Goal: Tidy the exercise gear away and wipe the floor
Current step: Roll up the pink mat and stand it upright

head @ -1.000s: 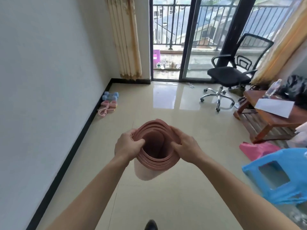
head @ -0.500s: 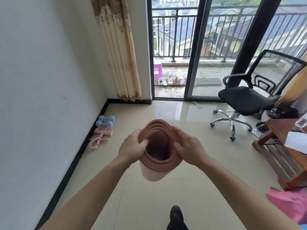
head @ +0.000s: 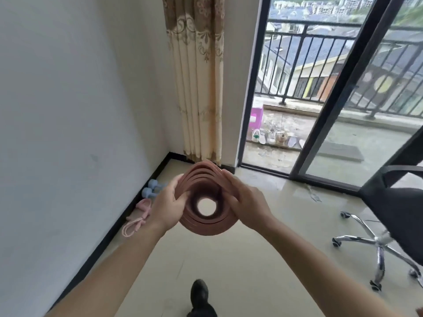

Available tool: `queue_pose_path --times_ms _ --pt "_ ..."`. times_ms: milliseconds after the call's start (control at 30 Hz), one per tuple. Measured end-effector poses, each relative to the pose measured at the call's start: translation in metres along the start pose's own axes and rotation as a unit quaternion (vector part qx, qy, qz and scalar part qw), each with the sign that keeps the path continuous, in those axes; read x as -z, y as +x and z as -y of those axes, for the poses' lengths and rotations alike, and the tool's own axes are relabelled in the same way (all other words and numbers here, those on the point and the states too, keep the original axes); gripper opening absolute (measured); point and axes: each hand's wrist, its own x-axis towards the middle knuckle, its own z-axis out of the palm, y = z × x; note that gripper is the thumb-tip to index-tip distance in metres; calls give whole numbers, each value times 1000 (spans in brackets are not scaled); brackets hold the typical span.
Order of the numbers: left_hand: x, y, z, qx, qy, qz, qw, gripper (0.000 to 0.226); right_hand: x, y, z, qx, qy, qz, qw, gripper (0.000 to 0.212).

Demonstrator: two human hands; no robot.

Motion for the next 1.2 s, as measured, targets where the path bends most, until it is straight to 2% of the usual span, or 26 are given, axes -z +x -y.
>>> queue_pose_path --times_ms 267,500,600,767,867,1033,1200 --pt "36 236 12 33 -59 19 998 40 -32 240 -25 -2 -1 -2 1000 61" --pt "48 403 26 28 68 -7 997 38 -59 418 -52 12 20 14 1000 61" --pt "47 480 49 51 77 -44 995 30 -86 503 -74 25 27 48 998 59" --pt "50 602 85 130 57 -84 986 47 -123 644 -107 28 55 129 990 58" --pt "62 660 89 153 37 -102 982 33 -142 727 -108 30 38 177 983 57" --pt "91 734 119 198 34 -149 968 54 -185 832 -93 57 8 248 967 57" --pt "116 804 183 230 19 -154 961 53 -258 919 -102 29 2 331 943 54"
